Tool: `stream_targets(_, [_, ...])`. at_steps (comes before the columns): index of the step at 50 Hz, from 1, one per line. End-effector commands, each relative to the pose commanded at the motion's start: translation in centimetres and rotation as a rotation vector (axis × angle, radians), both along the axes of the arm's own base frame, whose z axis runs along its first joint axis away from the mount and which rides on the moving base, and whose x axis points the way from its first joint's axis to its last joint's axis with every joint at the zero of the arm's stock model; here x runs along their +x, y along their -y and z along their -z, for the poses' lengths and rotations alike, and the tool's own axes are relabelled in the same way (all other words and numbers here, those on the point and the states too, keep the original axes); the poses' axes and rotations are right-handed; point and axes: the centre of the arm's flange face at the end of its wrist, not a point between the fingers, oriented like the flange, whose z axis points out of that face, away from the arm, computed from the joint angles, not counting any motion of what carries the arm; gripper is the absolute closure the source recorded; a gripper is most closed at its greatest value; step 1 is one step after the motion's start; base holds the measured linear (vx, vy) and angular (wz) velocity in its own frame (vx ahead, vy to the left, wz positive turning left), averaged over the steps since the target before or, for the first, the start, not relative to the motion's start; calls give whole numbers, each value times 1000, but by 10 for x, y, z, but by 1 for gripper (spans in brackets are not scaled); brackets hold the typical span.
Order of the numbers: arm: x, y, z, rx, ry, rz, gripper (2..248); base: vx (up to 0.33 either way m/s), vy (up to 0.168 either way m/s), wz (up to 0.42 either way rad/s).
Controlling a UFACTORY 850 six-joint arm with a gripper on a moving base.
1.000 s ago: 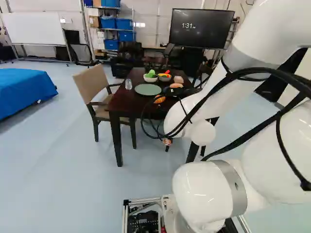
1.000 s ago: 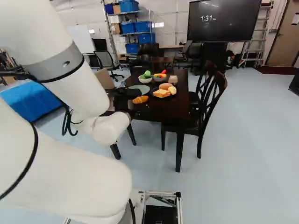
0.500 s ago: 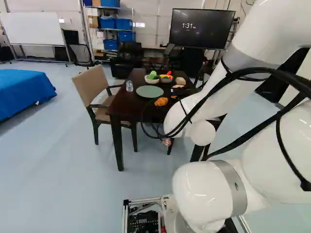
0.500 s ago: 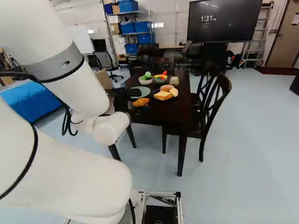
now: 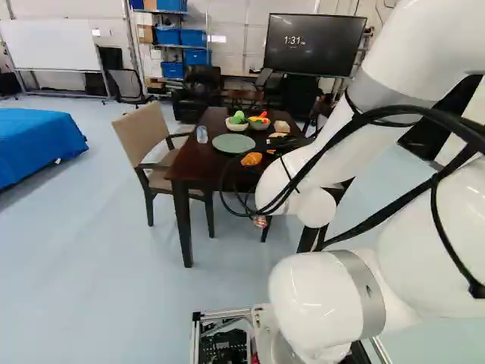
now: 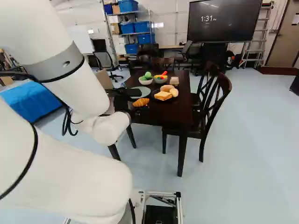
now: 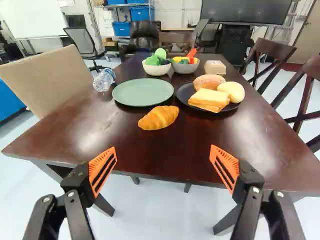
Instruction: Move the croissant to the empty plate
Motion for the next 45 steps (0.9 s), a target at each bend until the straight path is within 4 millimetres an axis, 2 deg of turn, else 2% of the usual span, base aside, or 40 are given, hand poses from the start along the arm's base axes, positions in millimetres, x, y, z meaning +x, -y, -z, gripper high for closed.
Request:
stream_targets(16, [3,0,-1,0,2,0,3,0,0,0])
stream_targets(45, [50,0,-31,0,63,0,3,0,0,0])
